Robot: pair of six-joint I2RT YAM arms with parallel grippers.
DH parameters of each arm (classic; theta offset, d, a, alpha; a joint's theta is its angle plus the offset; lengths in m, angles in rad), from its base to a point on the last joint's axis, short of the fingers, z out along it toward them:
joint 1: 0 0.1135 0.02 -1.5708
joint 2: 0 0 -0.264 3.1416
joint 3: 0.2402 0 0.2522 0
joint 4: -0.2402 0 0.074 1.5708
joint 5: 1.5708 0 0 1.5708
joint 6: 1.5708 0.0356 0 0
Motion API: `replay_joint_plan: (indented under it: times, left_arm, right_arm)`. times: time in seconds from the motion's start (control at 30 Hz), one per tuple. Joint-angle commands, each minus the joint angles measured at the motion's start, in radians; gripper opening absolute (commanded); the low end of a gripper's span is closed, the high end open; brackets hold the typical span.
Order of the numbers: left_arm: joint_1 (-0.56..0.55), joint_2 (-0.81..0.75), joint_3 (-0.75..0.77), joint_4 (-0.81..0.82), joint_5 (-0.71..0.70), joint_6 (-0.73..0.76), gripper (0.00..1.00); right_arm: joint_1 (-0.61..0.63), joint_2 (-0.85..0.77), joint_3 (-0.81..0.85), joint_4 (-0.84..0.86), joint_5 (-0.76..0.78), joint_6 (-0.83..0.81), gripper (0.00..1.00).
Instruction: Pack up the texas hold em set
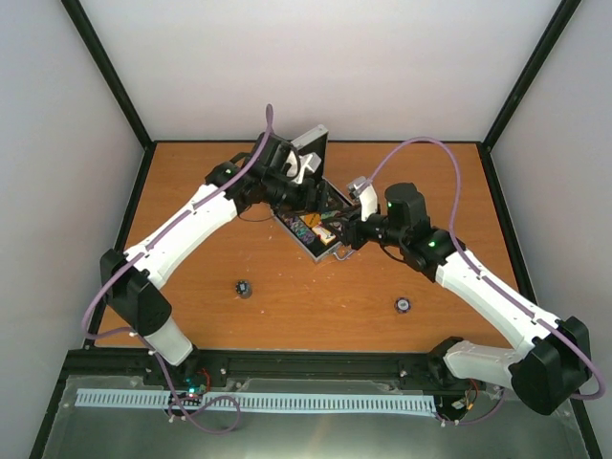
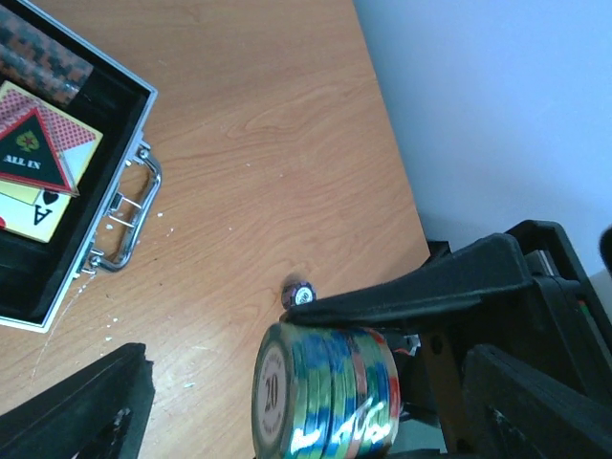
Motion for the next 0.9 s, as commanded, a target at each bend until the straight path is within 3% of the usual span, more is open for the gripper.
replay_joint_plan:
  times: [0.0, 0.27, 0.87]
  left_arm:
    - [-0.021, 0.033, 0.027, -0.005, 0.056, 0.009, 0.87]
    - [-0.049, 0.042, 0.008, -0.008, 0.078, 0.017, 0.71]
    - [-0.118, 0.078, 0.036, -0.112, -0.016, 0.057, 0.37]
  right_arm:
    - [0.018, -0.039, -0.017, 0.072, 0.022, -0.087, 0.34]
    - [0.02, -0.033, -0.019, 0.048, 0.045, -0.112, 0.34]
    - [0.02, -0.035, -0.016, 0.03, 0.1, -0.139, 0.35]
